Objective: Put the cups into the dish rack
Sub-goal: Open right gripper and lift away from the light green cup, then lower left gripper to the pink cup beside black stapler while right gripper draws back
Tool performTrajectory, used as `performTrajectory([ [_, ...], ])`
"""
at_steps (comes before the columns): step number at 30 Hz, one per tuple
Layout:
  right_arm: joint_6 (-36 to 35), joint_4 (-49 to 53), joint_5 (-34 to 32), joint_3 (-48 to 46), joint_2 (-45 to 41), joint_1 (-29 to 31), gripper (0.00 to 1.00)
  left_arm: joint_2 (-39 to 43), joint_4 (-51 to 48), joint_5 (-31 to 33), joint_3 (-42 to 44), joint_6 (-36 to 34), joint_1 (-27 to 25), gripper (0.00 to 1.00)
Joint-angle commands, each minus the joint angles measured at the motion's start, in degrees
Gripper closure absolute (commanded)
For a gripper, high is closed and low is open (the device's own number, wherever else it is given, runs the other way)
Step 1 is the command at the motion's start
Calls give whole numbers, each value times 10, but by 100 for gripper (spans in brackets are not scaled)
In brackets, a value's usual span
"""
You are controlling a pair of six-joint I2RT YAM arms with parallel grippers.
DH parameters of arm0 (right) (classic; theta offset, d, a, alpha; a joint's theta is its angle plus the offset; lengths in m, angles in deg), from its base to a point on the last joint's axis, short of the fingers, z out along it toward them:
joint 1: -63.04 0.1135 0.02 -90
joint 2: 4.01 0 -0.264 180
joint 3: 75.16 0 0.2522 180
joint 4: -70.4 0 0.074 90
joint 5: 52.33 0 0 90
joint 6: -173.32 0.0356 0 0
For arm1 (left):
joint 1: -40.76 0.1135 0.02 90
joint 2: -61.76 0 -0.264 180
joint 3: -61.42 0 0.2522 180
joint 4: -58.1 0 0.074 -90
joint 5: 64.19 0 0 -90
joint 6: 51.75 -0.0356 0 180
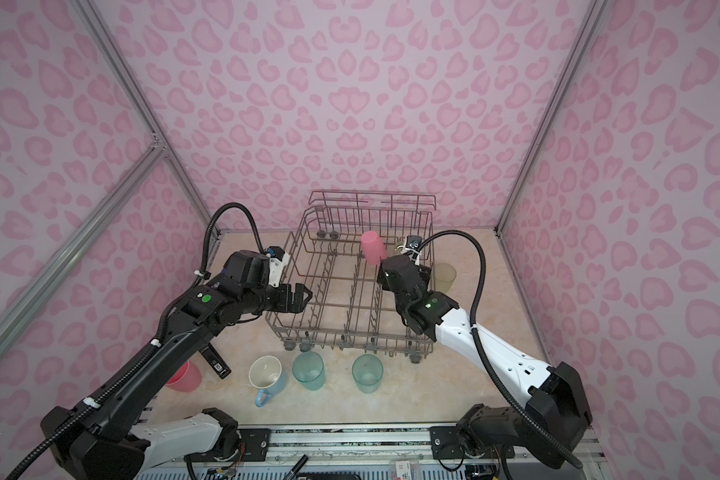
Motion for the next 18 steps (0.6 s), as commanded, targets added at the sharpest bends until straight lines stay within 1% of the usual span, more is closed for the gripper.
performTrajectory([
  [1,-56,5,34,-15,-26,18,15,9,-63,66,-3,40,2,0],
  [3,-63,13,42,-25,-43,33,16,12,-93,95,-5,59,3,0],
  [5,-75,17,32,-32,-57,59,16,20,-121,123,-6,77,7,0],
  [9,-91,30,12,-35,-72,109,17,43,-171,152,-8,108,29,2],
  [13,-107,40,15,-35,-80,139,17,75,-210,169,-9,129,74,3],
  [18,-130,66,32,-20,-83,153,18,107,-238,163,4,139,146,3],
])
